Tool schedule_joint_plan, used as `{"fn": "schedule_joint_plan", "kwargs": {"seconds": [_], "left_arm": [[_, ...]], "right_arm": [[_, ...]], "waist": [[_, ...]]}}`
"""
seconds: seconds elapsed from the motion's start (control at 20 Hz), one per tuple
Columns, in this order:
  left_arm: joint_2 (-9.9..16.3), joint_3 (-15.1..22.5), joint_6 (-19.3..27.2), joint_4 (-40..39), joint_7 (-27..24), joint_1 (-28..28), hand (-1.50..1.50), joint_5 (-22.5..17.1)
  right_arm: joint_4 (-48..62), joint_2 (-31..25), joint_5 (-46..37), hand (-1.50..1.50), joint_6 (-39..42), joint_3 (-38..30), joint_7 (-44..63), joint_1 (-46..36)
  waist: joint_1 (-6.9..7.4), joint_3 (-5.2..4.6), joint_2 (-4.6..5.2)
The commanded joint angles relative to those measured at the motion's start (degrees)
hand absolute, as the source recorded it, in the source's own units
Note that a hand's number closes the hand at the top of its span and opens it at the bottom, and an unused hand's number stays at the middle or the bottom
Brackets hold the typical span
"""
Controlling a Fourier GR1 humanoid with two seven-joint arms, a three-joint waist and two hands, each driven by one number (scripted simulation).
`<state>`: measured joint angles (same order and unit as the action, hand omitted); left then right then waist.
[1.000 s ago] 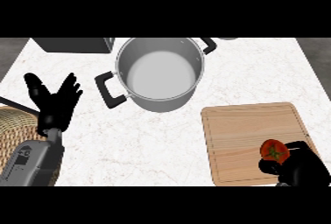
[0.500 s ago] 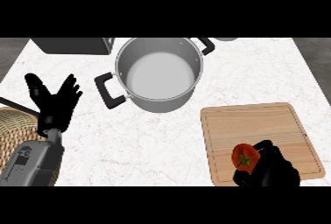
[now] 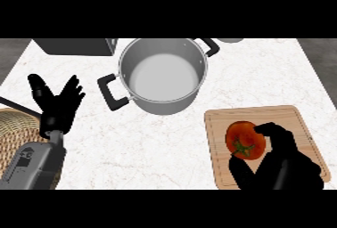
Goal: Pick the tomato from the cutting board and place it in the pot
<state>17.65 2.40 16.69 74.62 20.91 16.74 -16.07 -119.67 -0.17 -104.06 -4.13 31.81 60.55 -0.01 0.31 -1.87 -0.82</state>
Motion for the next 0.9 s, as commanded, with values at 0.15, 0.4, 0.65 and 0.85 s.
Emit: {"fn": "schedule_joint_plan", "kwargs": {"seconds": [0.15,0.4,0.65,0.85], "left_arm": [[9.5,4.0,-2.2,-1.8,-1.1,-3.6,0.00,9.3],[9.0,5.0,-2.1,-1.9,-0.7,-1.5,0.00,9.4],[8.1,5.8,-2.6,-2.3,-0.5,-0.4,0.00,8.8],[7.1,7.1,-1.8,-2.0,0.0,1.2,0.00,9.1]], "right_arm": [[-2.9,0.2,-3.5,1.50,9.7,5.6,5.9,-10.5],[-2.1,0.2,1.5,1.50,13.9,3.9,7.6,-16.4],[1.3,0.2,7.1,1.50,15.9,-0.5,9.4,-22.3],[5.9,0.2,12.3,1.50,15.0,-4.6,11.2,-26.2]], "waist": [[2.38,1.65,0.39],[3.60,1.75,1.00],[4.70,1.76,1.60],[5.86,1.93,1.91]]}}
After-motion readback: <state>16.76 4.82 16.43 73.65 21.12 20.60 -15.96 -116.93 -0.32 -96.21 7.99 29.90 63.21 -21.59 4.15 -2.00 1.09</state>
